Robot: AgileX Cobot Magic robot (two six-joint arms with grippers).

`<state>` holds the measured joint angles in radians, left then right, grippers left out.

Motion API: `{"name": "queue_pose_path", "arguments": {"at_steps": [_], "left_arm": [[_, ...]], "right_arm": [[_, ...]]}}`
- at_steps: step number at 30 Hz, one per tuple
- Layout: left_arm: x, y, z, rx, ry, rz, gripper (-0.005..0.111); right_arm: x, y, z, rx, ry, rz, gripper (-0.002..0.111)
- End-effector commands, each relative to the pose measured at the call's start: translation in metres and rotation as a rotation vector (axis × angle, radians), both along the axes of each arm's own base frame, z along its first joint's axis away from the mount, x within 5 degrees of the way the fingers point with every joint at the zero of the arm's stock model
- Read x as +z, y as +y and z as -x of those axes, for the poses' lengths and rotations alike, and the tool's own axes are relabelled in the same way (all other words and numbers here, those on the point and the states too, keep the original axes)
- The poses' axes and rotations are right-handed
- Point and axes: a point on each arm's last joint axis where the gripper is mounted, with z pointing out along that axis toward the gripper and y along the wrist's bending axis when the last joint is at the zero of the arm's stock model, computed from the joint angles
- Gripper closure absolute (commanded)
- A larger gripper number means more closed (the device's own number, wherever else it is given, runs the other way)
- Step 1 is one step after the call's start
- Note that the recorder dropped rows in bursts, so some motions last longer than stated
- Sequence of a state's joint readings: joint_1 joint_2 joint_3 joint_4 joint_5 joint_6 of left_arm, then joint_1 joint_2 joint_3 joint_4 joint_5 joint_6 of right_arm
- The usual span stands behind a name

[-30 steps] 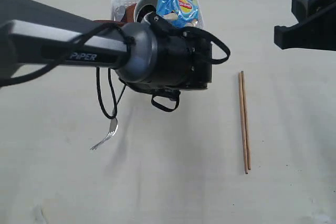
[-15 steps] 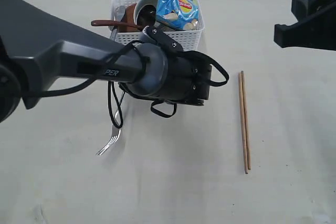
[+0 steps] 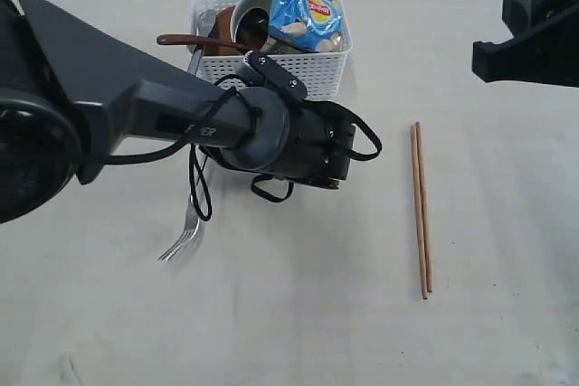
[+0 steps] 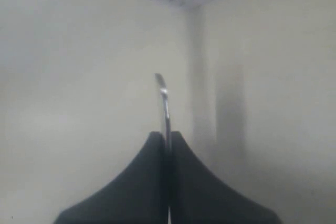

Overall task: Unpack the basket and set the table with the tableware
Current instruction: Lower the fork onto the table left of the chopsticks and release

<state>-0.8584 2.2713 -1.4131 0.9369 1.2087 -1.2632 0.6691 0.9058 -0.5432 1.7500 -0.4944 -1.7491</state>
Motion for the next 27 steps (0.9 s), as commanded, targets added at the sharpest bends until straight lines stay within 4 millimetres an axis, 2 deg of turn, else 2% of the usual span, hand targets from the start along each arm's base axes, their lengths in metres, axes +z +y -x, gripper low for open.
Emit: {"name": "queue_pose_path", "arguments": {"at_steps": [1,7,13,16,23,27], "left_arm": [[0.004,0.000,-0.001,0.011,-0.029,0.001,0.107],[0.002,0.000,0.000,0.024,-0.014,0.009,0.106],[0.002,0.000,0.000,0.021,-0.011,0.007,0.082],[0.002,0.000,0.000,0.021,-0.011,0.007,0.073],[0.007,-0.003,-0.003,0.004,-0.012,0.011,0.073],[0.021,-0.012,-0.001,-0.028,-0.013,0.034,0.073]], "right_arm": [[0.000,0.000,0.001,0.002,-0.003,-0.005,0.064],[0.006,-0.004,0.006,0.002,-0.032,-0.028,0.064],[0.017,-0.011,0.014,0.005,-0.080,-0.067,0.064],[0.017,-0.011,0.015,0.004,-0.082,-0.070,0.064],[0.017,-0.011,0.015,0.004,-0.082,-0.070,0.064],[0.012,-0.011,0.015,0.008,-0.070,-0.062,0.064]]}}
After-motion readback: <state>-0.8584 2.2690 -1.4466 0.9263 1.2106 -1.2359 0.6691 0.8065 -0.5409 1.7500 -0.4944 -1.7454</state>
